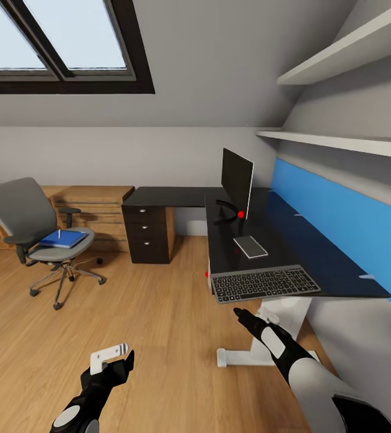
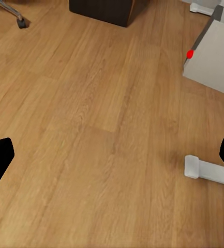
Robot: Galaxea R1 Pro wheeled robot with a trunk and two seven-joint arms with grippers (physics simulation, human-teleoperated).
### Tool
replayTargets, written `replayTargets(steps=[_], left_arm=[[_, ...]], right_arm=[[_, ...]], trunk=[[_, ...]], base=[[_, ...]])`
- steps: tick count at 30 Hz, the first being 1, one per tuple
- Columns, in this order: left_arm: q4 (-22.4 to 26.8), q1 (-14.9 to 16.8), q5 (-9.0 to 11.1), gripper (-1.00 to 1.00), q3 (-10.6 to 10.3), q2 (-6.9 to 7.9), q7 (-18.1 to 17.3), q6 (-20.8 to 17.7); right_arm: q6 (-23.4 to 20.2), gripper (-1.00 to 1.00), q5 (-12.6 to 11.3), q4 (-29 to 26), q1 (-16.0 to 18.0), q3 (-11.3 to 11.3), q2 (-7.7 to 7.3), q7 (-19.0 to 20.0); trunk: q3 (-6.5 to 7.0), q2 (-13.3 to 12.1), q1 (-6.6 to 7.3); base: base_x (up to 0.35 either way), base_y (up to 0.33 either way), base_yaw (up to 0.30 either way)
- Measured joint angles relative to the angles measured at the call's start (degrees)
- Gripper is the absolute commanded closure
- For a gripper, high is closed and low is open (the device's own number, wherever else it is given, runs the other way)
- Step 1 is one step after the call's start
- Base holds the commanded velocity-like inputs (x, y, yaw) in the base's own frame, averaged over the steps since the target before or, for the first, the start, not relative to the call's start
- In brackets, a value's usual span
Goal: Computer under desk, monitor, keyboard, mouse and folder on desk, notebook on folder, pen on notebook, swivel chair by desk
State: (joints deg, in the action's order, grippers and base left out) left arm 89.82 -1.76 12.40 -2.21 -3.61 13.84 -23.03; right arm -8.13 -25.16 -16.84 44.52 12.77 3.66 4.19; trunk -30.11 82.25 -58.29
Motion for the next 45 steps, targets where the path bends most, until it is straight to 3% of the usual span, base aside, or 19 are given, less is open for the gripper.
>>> replayTargets(steps=[7, 14, 45], left_arm=[[0.0, 0.0, 0.0, -1.0, 0.0, 0.0, 0.0, 0.0], [0.0, 0.0, 0.0, -1.0, 0.0, 0.04, 0.0, 0.0], [0.02, 0.0, 0.08, -1.0, 0.0, 0.0, 0.0, 0.0]], right_arm=[[0.04, -1.0, 0.02, 0.05, 0.03, 2.42, 0.0, -1.0], [0.14, -1.0, 0.32, 0.05, 0.04, 6.99, 0.01, -6.61], [0.16, -1.0, 0.35, 0.05, 0.04, 7.39, 0.01, -7.33]], trunk=[[0.0, 0.0, 0.0], [0.0, 0.0, 0.0], [0.0, 0.0, 0.0]], base=[[0.0, 0.0, 0.0], [0.0, 0.0, 0.0], [0.036, 0.045, 0.0]])
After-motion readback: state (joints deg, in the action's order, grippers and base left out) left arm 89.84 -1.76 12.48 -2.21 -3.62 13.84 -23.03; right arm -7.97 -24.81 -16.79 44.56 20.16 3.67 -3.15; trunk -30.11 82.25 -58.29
